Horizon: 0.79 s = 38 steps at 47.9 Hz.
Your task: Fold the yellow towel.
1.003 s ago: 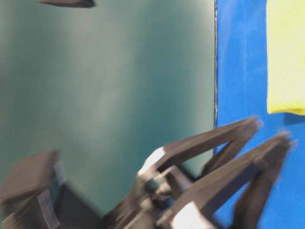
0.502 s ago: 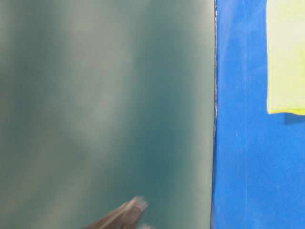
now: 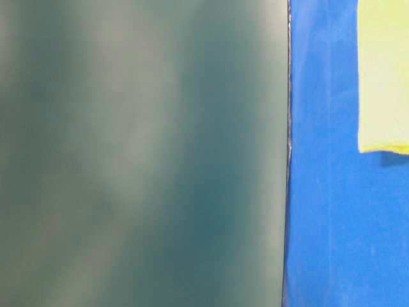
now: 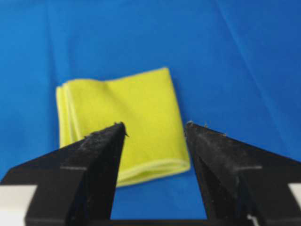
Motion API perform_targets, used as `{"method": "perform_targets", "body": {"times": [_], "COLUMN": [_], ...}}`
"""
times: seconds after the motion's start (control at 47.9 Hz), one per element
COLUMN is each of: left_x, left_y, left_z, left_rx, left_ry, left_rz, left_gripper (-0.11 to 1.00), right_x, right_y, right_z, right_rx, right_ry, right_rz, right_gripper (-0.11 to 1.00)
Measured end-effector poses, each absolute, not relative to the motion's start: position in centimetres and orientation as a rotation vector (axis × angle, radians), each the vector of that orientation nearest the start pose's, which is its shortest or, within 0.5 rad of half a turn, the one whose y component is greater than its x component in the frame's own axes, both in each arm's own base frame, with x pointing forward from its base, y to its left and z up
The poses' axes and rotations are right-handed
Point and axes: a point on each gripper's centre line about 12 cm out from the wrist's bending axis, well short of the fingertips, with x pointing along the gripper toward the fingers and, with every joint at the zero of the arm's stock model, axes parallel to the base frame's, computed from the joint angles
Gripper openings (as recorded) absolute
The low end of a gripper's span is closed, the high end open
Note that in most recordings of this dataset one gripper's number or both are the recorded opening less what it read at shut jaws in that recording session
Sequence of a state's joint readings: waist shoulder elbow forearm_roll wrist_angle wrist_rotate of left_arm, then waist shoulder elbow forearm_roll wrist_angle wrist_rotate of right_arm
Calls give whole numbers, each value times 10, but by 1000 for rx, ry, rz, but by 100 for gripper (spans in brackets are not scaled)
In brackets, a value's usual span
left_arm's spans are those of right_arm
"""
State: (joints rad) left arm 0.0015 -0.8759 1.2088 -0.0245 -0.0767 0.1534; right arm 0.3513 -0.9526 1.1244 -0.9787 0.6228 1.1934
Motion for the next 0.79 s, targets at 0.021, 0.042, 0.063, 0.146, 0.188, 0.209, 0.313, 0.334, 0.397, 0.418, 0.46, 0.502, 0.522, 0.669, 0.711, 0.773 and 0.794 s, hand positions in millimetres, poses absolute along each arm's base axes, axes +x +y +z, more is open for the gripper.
{"method": "perform_targets", "body": {"times": [0.021, 0.042, 0.063, 0.146, 0.188, 0.209, 0.313, 0.334, 0.397, 0.418, 0.46, 0.502, 0.522, 0.669, 0.711, 0.773, 0.794], "left_x": [202, 198, 195, 182, 176, 174, 165, 164, 162, 162, 162, 162, 162, 162, 162, 162, 162], "left_y": [1, 2, 3, 3, 3, 3, 4, 4, 6, 6, 7, 8, 8, 8, 8, 8, 8], "left_z": [235, 233, 230, 218, 214, 213, 205, 205, 205, 204, 204, 204, 204, 203, 204, 204, 204], "left_rx": [123, 120, 116, 101, 93, 89, 71, 70, 63, 62, 60, 60, 60, 56, 55, 55, 55], "left_ry": [253, 247, 248, 245, 234, 231, 220, 217, 210, 210, 208, 210, 210, 213, 212, 212, 212], "left_rz": [-8, -2, 0, 3, 5, 7, 16, 17, 27, 31, 38, 41, 43, 45, 45, 45, 46], "left_gripper": [56, 56, 56, 56, 56, 56, 56, 56, 56, 56, 56, 56, 56, 56, 56, 56, 56], "right_x": [181, 178, 176, 170, 167, 166, 165, 165, 165, 165, 166, 165, 166, 165, 165, 165, 166], "right_y": [5, 3, 2, 0, -1, -2, -2, -2, -2, -2, -2, -2, -2, -2, -2, -2, -2], "right_z": [241, 236, 234, 222, 217, 215, 209, 209, 208, 208, 208, 208, 208, 208, 208, 208, 208], "right_rx": [81, 86, 92, 115, 126, 133, 139, 137, 134, 133, 131, 130, 132, 132, 132, 133, 132], "right_ry": [470, 473, 471, 474, 477, 477, 482, 482, 484, 485, 483, 484, 483, 484, 484, 484, 483], "right_rz": [-229, -234, -237, -247, -251, -251, -253, -253, -253, -253, -253, -253, -253, -253, -253, -254, -253], "right_gripper": [58, 58, 58, 58, 58, 58, 58, 58, 58, 58, 58, 58, 58, 58, 58, 58, 58]}}
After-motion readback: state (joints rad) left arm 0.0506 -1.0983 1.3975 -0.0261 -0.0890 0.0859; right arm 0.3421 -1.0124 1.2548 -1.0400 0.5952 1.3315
